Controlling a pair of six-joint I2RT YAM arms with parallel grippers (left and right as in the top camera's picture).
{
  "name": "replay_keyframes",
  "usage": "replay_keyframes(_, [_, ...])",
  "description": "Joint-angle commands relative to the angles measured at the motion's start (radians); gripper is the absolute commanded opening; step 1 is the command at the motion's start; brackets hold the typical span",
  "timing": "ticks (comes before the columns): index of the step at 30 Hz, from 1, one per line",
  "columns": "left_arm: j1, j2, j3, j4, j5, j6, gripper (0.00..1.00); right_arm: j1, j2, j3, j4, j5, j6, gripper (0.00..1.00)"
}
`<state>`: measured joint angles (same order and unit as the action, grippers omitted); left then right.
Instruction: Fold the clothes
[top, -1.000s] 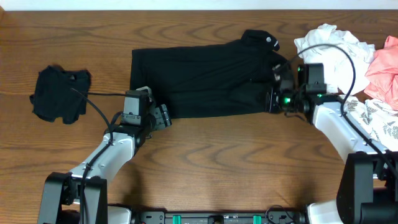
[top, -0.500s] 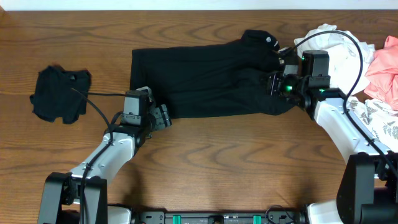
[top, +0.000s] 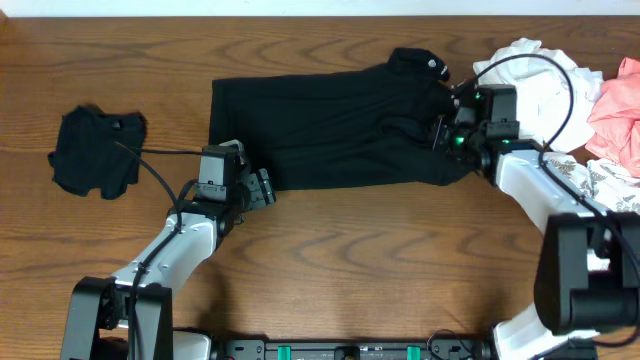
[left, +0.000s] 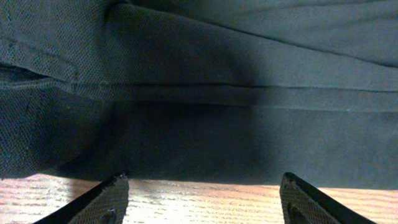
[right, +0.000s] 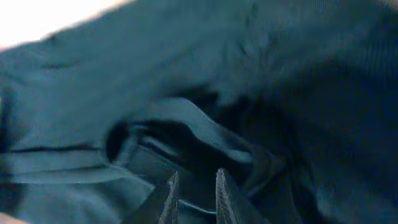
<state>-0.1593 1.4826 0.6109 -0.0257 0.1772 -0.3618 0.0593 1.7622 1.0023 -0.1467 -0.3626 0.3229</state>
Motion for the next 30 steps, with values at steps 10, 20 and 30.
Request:
replay_keyframes(10, [-0.002, -0.013, 0.015, -0.004, -0.005, 0.014, 0.78, 0.008, -0.055, 0.019, -0.002, -0.548, -0.153, 0.13])
replay_keyframes(20, [-0.002, -0.013, 0.015, -0.004, -0.005, 0.014, 0.78, 0.047, -0.009, 0.002, 0.045, -0.656, -0.023, 0.03])
replay_keyframes(30, [-0.002, -0.013, 0.015, -0.005, -0.005, 0.014, 0.79, 0.062, 0.133, -0.034, 0.219, -0.505, 0.171, 0.05])
